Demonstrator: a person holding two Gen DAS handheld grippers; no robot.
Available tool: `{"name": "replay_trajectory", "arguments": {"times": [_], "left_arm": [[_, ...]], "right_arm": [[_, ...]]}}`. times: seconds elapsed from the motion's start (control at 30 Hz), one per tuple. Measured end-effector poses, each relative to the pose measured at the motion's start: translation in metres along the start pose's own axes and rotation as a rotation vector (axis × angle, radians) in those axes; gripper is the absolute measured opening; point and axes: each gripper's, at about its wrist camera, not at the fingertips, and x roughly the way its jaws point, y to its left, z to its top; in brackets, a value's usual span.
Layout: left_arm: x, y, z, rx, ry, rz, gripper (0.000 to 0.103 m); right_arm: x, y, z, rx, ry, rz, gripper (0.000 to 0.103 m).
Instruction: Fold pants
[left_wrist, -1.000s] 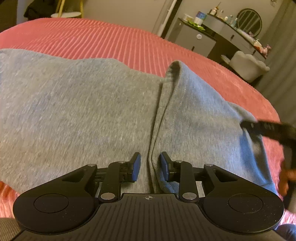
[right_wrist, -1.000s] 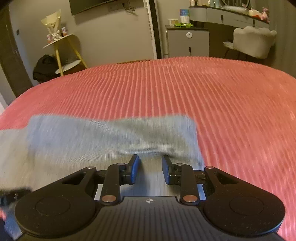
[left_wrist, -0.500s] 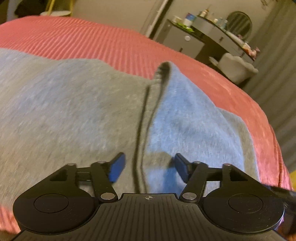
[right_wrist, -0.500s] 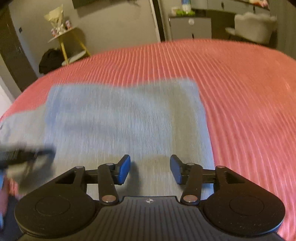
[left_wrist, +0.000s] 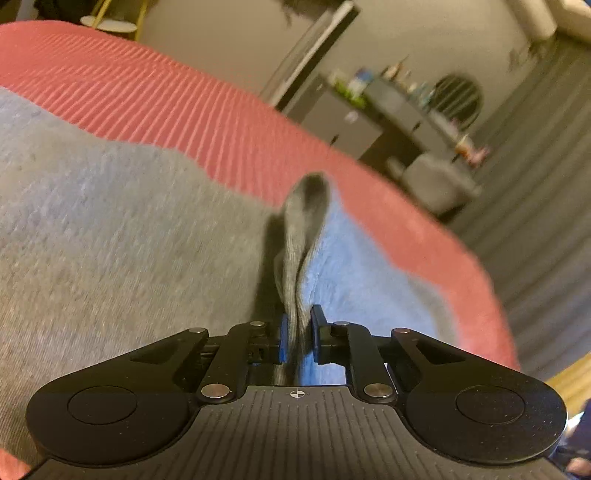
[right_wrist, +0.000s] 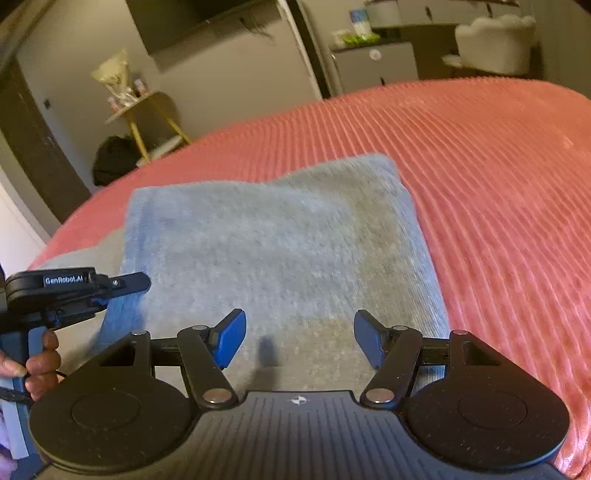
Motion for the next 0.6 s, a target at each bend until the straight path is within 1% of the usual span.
{"name": "replay_trajectory", "arguments": {"times": [0.07,0.1,0.13,0.2,0.23,0.3,0.33,0.37,0.4,0.43,0.47,0.5,0.53,0.57,0.6], "left_arm": [[-0.012,0.002,0.003,-0.003,-0.037,-0.024,0.013],[-0.018,0.004,0.005,0.0,-0.056,-0.016,0.013],[-0.023,0.007,0.007,-0.007,-0.078,0.001,0.013],[-0.027,0.02,0.013,-0.068,-0.1,0.046,0.014],[-0.026,0.027,0.015,-0.085,-0.099,0.074,0.014],[-0.019,0.03,0.017,-0.077,-0.068,0.15,0.014],[-0.016,0.027,0.017,-0.071,-0.058,0.169,0.016],[-0.016,0.024,0.016,-0.057,-0.069,0.188,0.018],[-0.02,0.019,0.015,-0.032,-0.104,0.207,0.021],[-0.025,0.013,0.013,0.004,-0.151,0.222,0.023],[-0.03,0.007,0.012,0.037,-0.197,0.237,0.026],[-0.034,0.0,0.009,0.077,-0.248,0.25,0.034],[-0.038,-0.004,0.006,0.107,-0.277,0.25,0.036],[-0.038,-0.009,0.004,0.135,-0.295,0.247,0.036],[-0.034,-0.015,0.003,0.172,-0.293,0.238,0.038]], "right_arm": [[-0.008,-0.002,0.0,0.01,-0.044,0.011,0.065],[-0.01,-0.003,0.0,0.016,-0.055,0.012,0.065],[-0.012,-0.003,0.0,0.021,-0.063,0.008,0.065],[-0.011,-0.004,0.001,0.022,-0.06,0.005,0.065],[-0.009,-0.004,0.001,0.017,-0.053,-0.003,0.065],[-0.001,0.0,0.005,0.001,-0.02,-0.031,0.065],[0.005,0.001,0.005,-0.004,0.001,-0.042,0.065],[0.01,0.001,0.005,-0.008,0.019,-0.056,0.065],[0.012,0.001,0.005,-0.007,0.022,-0.062,0.065],[0.012,0.002,0.006,-0.005,0.013,-0.061,0.065],[0.011,0.003,0.006,-0.005,-0.004,-0.053,0.065],[0.009,0.003,0.006,-0.011,-0.021,-0.044,0.065],[0.007,0.004,0.005,-0.019,-0.035,-0.033,0.064],[0.005,0.006,0.005,-0.03,-0.049,-0.021,0.062],[0.004,0.007,0.004,-0.041,-0.059,-0.008,0.055]]}}
